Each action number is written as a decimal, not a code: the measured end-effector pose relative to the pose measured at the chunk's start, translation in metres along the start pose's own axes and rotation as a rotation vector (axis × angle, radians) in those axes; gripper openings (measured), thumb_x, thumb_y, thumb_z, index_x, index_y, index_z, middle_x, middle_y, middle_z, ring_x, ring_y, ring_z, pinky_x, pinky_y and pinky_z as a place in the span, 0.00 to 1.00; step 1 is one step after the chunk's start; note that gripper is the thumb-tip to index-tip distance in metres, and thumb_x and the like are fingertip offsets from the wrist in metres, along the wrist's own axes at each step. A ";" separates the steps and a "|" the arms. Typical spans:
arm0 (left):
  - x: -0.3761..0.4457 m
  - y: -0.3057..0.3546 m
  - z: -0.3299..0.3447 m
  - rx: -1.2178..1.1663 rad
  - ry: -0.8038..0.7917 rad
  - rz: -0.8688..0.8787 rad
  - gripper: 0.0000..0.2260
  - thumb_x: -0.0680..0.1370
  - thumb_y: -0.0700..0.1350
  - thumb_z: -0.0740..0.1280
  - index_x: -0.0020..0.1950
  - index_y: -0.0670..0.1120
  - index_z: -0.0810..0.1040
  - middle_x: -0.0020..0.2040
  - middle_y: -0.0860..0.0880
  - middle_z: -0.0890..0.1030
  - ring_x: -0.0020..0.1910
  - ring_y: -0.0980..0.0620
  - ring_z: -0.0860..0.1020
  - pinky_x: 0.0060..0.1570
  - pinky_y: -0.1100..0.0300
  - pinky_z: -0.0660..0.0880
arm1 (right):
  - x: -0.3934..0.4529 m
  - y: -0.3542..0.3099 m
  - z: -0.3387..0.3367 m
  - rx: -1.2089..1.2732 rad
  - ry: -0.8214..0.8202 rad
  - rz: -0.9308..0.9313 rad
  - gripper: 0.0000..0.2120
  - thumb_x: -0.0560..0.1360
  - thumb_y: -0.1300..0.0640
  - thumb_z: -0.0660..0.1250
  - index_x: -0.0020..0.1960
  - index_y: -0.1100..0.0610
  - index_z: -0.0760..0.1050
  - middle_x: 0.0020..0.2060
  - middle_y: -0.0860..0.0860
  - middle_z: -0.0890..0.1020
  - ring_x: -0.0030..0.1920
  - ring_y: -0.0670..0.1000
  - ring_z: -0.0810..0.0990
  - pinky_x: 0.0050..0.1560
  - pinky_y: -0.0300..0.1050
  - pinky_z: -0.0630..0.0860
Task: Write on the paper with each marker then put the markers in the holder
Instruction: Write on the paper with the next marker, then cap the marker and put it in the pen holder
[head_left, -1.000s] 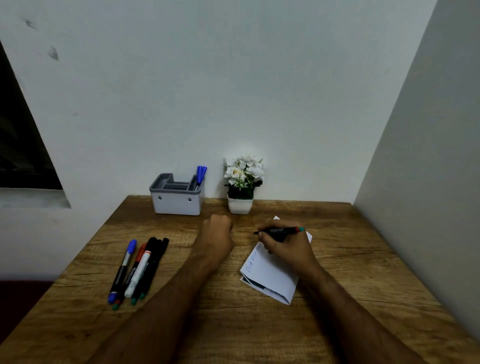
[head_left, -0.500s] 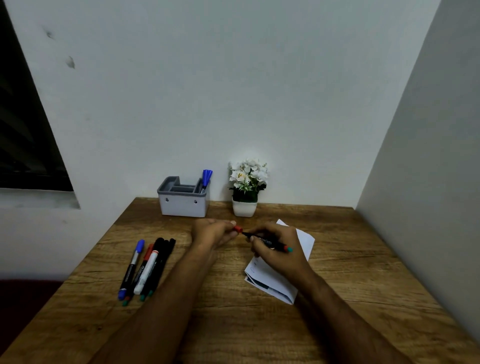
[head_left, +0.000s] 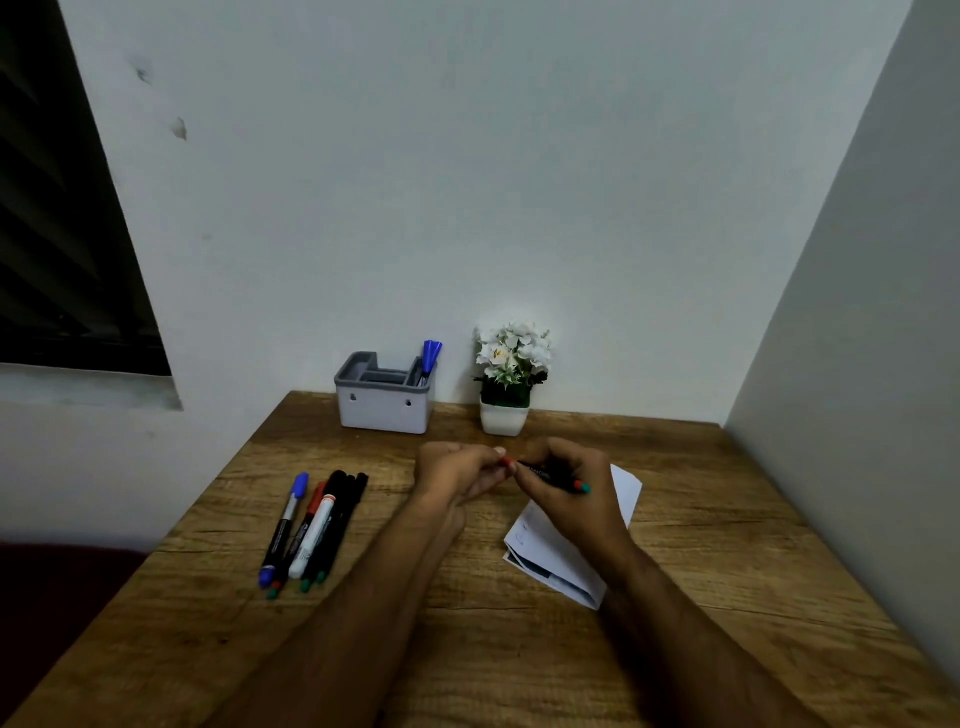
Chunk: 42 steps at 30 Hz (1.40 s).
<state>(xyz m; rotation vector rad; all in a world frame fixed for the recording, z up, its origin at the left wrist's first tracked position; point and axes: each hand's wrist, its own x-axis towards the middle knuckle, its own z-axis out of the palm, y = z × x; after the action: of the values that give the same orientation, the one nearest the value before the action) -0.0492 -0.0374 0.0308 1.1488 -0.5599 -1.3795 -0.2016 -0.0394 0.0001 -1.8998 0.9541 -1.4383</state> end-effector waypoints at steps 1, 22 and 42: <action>0.000 0.001 0.000 -0.006 0.008 0.001 0.07 0.73 0.27 0.71 0.49 0.27 0.78 0.40 0.36 0.83 0.34 0.45 0.84 0.38 0.58 0.83 | 0.001 0.001 0.002 0.012 0.001 0.010 0.04 0.75 0.67 0.76 0.44 0.60 0.85 0.39 0.52 0.88 0.43 0.51 0.87 0.45 0.41 0.80; 0.033 0.085 -0.036 0.286 0.345 0.773 0.10 0.73 0.34 0.74 0.55 0.39 0.83 0.45 0.45 0.85 0.44 0.52 0.84 0.41 0.67 0.80 | 0.034 0.014 0.037 -0.615 -0.237 0.112 0.05 0.75 0.60 0.68 0.48 0.55 0.83 0.41 0.49 0.86 0.41 0.48 0.83 0.41 0.43 0.78; 0.115 0.132 -0.020 0.612 0.447 1.094 0.14 0.77 0.39 0.72 0.63 0.40 0.81 0.57 0.44 0.84 0.53 0.53 0.81 0.47 0.84 0.67 | 0.051 0.034 0.056 -0.703 -0.384 0.050 0.06 0.76 0.54 0.67 0.50 0.50 0.81 0.43 0.46 0.85 0.41 0.43 0.78 0.39 0.40 0.70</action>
<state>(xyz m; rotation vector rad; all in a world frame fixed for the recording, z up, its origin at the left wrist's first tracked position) 0.0501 -0.1640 0.1020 1.2519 -1.0920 0.0084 -0.1463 -0.0999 -0.0126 -2.4923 1.4103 -0.6898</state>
